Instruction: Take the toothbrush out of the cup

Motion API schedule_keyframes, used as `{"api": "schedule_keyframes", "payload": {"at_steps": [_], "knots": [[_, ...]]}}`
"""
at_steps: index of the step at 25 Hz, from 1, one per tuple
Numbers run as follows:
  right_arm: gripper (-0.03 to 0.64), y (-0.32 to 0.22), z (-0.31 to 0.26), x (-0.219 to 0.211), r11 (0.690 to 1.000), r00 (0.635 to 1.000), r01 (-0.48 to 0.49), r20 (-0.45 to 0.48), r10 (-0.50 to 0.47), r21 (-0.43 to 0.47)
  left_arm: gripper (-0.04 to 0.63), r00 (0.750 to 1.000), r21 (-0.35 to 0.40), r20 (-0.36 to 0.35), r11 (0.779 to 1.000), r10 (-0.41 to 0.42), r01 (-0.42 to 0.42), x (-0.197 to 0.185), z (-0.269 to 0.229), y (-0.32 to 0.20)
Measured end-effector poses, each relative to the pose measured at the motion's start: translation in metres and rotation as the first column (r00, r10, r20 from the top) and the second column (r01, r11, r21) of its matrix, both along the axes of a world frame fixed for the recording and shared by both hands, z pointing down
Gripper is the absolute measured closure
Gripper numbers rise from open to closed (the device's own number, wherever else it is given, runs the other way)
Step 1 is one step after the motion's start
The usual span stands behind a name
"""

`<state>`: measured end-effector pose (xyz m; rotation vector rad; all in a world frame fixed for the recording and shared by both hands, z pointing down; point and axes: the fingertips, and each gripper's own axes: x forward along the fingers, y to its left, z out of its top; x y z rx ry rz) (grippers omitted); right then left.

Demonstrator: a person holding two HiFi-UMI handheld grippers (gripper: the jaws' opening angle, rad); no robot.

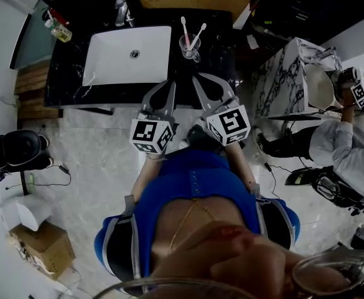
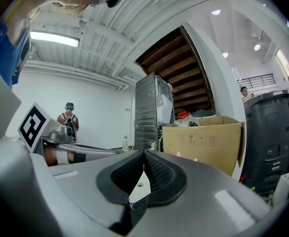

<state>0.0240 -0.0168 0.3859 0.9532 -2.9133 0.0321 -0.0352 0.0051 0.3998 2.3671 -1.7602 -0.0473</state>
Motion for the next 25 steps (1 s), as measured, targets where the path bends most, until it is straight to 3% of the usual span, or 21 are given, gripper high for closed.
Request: {"api": "schedule_keyframes", "payload": {"at_steps": [4, 8, 16, 21, 25], "knots": [[0.615, -0.042, -0.005, 0.003, 1.000, 1.000, 0.017, -0.020, -0.016, 0.023, 0.594, 0.999, -0.040, 0.015, 0.998, 0.041, -0.040, 0.009, 0.004, -0.044], [0.614, -0.078, -0.005, 0.014, 0.999, 0.999, 0.003, -0.048, -0.001, 0.048, 0.594, 0.999, -0.026, 0.025, 0.999, 0.048, -0.047, 0.014, 0.001, -0.078], [0.614, -0.106, 0.011, 0.031, 0.994, 0.995, -0.095, -0.010, 0.095, -0.050, 0.593, 0.999, -0.117, 0.003, 0.992, 0.040, -0.039, -0.008, 0.029, -0.115], [0.615, -0.118, 0.015, 0.034, 0.981, 0.983, -0.186, -0.018, 0.185, -0.053, 0.592, 0.994, -0.115, -0.031, 0.987, 0.105, -0.108, -0.013, 0.031, -0.135], [0.615, -0.126, 0.012, 0.027, 0.962, 0.964, -0.266, -0.017, 0.265, -0.056, 0.592, 0.977, -0.135, -0.073, 0.969, 0.198, -0.206, -0.014, 0.034, -0.144]]}}
